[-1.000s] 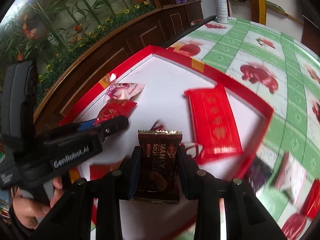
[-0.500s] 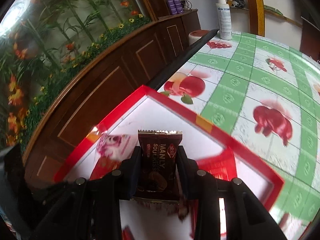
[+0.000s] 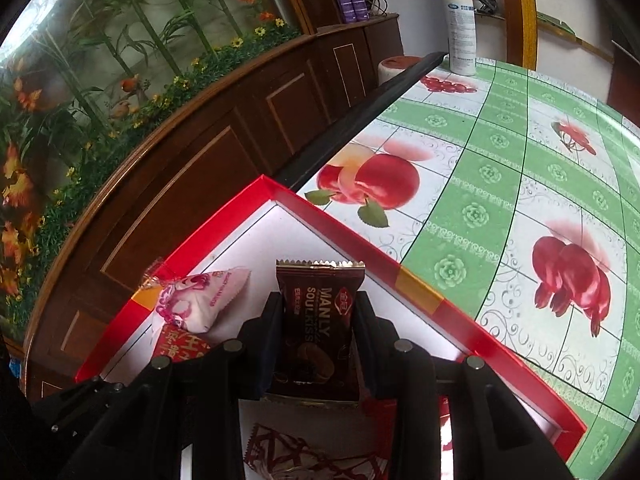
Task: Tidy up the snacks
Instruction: 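Open both grippers to drop the two packets into the tray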
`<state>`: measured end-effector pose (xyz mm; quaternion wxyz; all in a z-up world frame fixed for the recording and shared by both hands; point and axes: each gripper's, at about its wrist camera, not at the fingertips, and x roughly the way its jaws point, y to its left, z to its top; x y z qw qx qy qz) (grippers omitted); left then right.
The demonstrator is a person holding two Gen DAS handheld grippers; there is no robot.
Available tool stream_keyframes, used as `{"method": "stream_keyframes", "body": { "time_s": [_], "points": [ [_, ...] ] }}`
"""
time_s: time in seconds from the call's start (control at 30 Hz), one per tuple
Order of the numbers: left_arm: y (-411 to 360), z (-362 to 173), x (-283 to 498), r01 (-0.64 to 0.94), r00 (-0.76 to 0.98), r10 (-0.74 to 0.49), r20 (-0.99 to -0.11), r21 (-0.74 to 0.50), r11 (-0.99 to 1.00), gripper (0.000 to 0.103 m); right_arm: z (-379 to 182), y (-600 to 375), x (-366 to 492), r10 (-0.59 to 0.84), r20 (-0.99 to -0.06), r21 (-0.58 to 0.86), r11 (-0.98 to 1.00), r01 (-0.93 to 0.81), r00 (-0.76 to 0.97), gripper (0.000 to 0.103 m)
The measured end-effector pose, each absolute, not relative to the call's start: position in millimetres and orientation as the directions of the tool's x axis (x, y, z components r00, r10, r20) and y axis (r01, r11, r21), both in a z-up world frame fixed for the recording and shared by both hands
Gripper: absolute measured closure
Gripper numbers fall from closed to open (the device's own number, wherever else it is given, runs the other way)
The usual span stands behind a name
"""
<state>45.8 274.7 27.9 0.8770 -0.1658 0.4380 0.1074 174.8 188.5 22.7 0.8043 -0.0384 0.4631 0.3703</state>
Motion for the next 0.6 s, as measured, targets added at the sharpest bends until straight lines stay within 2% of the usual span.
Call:
{"method": "stream_keyframes", "body": {
  "time_s": [0.2,0.3,0.4,0.43,0.47,0.53,0.6],
  "points": [
    [274.9,27.8,46.9,-0.336,0.593,0.04,-0.804,-0.202,0.92,0.074,23.1,185.2,173.1,0.559,-0.771,0.282,0.728,-0.625,0.304,0.064],
    [275.4,27.3,47.0,-0.335,0.597,0.03,-0.801,-0.216,0.917,0.071,23.3,183.0,172.1,0.556,-0.772,0.283,0.734,-0.618,0.307,0.055],
    [275.3,27.9,46.5,-0.332,0.6,0.019,-0.8,-0.227,0.916,0.064,25.5,178.7,169.8,0.563,-0.765,0.292,0.735,-0.612,0.312,0.054],
    [274.2,28.2,46.0,-0.331,0.597,0.026,-0.801,-0.217,0.918,0.059,27.4,176.4,168.6,0.572,-0.759,0.299,0.731,-0.614,0.311,0.052],
    [272.8,28.5,45.4,-0.334,0.594,0.04,-0.803,-0.202,0.921,0.05,30.2,173.6,166.7,0.579,-0.753,0.304,0.727,-0.616,0.312,0.048],
    [271.8,29.5,42.4,-0.339,0.6,0.053,-0.799,-0.193,0.921,0.041,36.5,166.9,162.6,0.591,-0.74,0.314,0.725,-0.613,0.32,0.038],
    [272.7,29.7,38.9,-0.345,0.603,0.051,-0.796,-0.203,0.916,0.041,43.7,157.3,158.2,0.608,-0.722,0.332,0.724,-0.605,0.331,0.034]
  ]
}}
